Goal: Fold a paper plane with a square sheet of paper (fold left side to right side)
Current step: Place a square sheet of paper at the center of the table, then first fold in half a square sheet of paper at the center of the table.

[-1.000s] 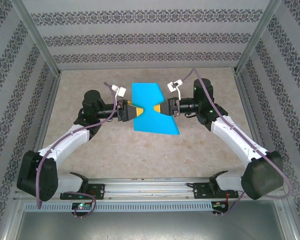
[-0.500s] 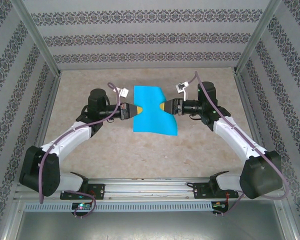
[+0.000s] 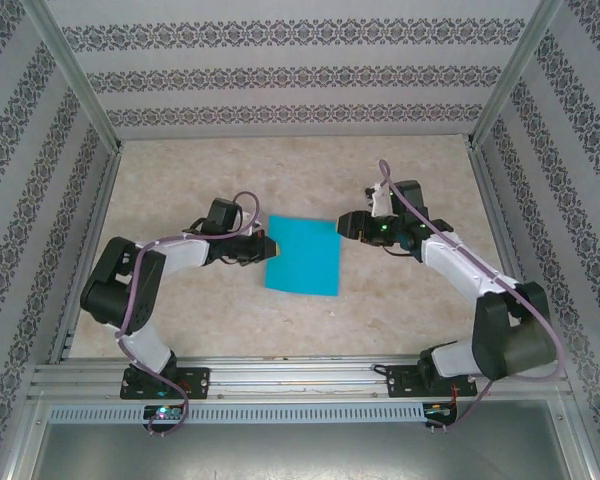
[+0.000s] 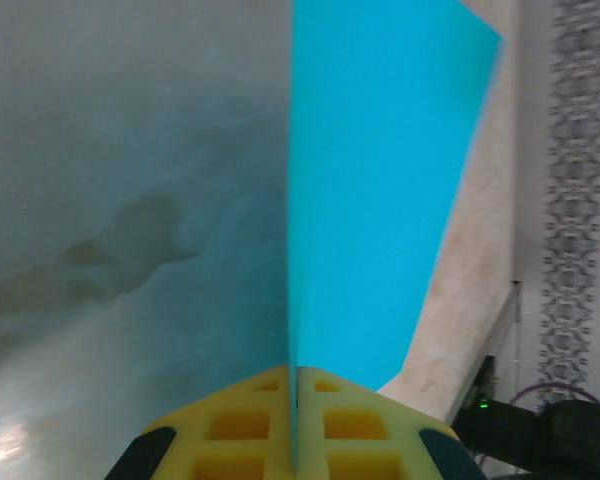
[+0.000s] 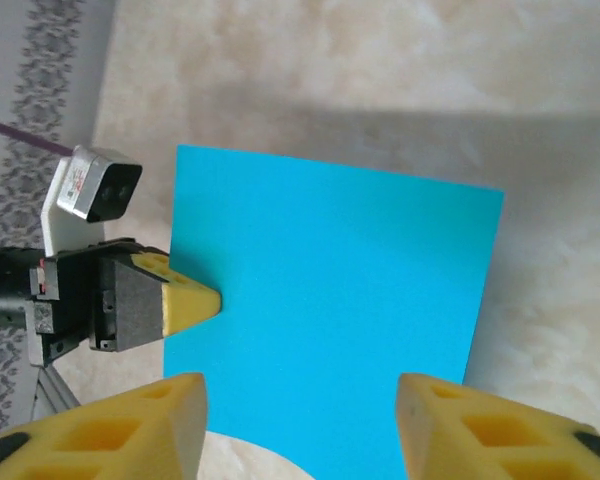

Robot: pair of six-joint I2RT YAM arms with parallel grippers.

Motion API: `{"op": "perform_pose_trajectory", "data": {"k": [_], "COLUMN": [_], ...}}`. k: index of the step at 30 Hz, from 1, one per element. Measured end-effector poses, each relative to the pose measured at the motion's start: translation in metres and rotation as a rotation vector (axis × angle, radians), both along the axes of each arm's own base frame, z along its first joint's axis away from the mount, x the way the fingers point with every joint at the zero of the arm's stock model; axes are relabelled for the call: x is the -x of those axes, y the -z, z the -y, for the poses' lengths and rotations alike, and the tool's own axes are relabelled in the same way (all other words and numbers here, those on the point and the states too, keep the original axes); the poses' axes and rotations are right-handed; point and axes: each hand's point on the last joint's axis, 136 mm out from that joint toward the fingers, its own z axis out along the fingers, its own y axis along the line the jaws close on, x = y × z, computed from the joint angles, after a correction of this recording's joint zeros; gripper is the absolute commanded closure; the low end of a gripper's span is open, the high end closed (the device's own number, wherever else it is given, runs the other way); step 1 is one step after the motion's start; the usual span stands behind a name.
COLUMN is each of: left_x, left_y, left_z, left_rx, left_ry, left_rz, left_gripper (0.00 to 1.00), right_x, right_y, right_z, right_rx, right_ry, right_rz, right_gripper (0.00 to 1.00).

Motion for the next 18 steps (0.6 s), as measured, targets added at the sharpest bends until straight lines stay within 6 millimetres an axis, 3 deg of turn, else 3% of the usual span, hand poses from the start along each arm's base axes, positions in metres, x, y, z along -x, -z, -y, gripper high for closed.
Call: {"op": "perform_pose_trajectory", "data": {"k": [4, 8, 13, 18], "left_x": [0.006, 0.003, -0.003, -0.003], "left_y": [0.024, 0.025, 0.02, 0.02], "left_z": [-0.007, -0.01, -0.01, -0.01], "left_rx": [-0.065, -0.094, -0.104, -0.105], "left_ry": [-0.011, -0.012, -0.015, -0.015], "left_rz": [-0.062, -0.067, -0.05, -0.052], "left_gripper": [0.99, 0.98, 0.96, 0.94], "right_x": [0.003, 0.009, 0.016, 0.019], "right_y": [0.031, 0.059, 0.096, 0.115], "right_z": [-0.008, -0.018, -0.025, -0.03], "right_rx": [0.028, 0.057, 0.104, 0.138], "right_ry": [-0.003, -0.02, -0.026, -0.032], "right_rz": [-0.09, -0.166, -0.264, -0.308], "right_gripper": [0.77, 0.92, 0.99, 0.99]}}
